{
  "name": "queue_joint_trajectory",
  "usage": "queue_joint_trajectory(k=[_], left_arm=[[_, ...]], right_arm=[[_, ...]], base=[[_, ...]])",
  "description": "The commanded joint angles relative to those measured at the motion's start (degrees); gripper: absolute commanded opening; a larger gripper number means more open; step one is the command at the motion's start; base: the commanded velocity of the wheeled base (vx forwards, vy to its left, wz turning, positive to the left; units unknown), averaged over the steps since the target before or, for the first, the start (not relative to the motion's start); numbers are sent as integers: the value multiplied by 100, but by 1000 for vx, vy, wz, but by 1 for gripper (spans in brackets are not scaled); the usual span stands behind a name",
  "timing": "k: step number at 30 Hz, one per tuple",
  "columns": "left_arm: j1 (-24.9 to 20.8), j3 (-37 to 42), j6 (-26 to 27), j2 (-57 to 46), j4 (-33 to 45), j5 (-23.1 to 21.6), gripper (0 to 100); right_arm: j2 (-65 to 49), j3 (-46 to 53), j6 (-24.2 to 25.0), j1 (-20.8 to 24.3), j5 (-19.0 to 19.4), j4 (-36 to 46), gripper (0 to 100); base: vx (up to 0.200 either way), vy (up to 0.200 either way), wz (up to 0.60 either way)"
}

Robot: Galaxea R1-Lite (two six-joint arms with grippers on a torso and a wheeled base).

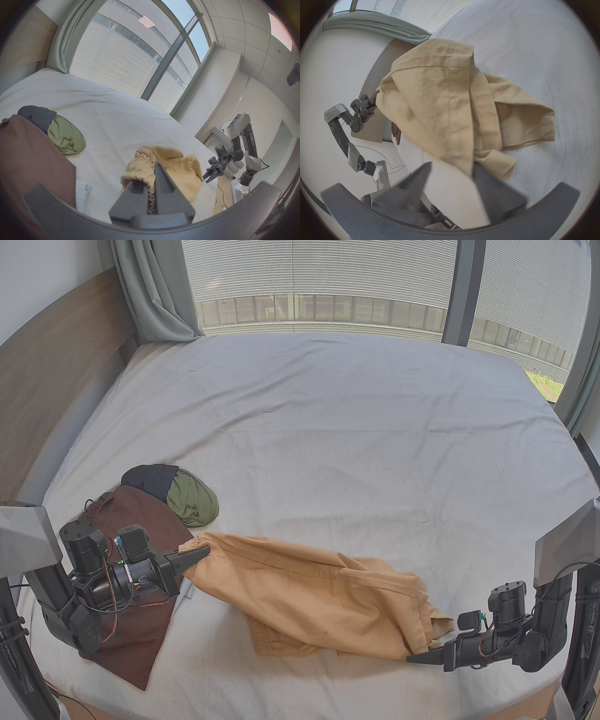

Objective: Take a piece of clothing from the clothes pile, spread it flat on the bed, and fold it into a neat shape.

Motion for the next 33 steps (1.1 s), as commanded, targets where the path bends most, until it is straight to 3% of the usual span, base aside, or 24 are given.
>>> queue_joint_trajectory(k=[1, 3, 7, 12, 22, 33], left_arm=[[-13, 4, -3, 3, -1, -10, 0], [-13, 4, -3, -6, -1, -10, 0], [-31, 4, -3, -32, -1, -10, 0], [-57, 4, 67, -50, -1, -10, 0], [-66, -22, 146, -59, -1, -10, 0], [-84, -40, 146, -67, -1, -10, 0]], right_arm=[[-67, 138, -49, -51, 40, -762, 100], [-76, 156, -5, -69, 40, -1131, 100], [-322, 50, 153, -166, 40, -1122, 100], [-559, -336, 838, -218, 14, -1122, 100], [-427, -697, 988, -280, -21, -1122, 100], [-392, -952, 1700, -192, -4, -1131, 100]], base=[[0, 0, 0], [0, 0, 0], [0, 0, 0], [0, 0, 0], [0, 0, 0], [0, 0, 0]])
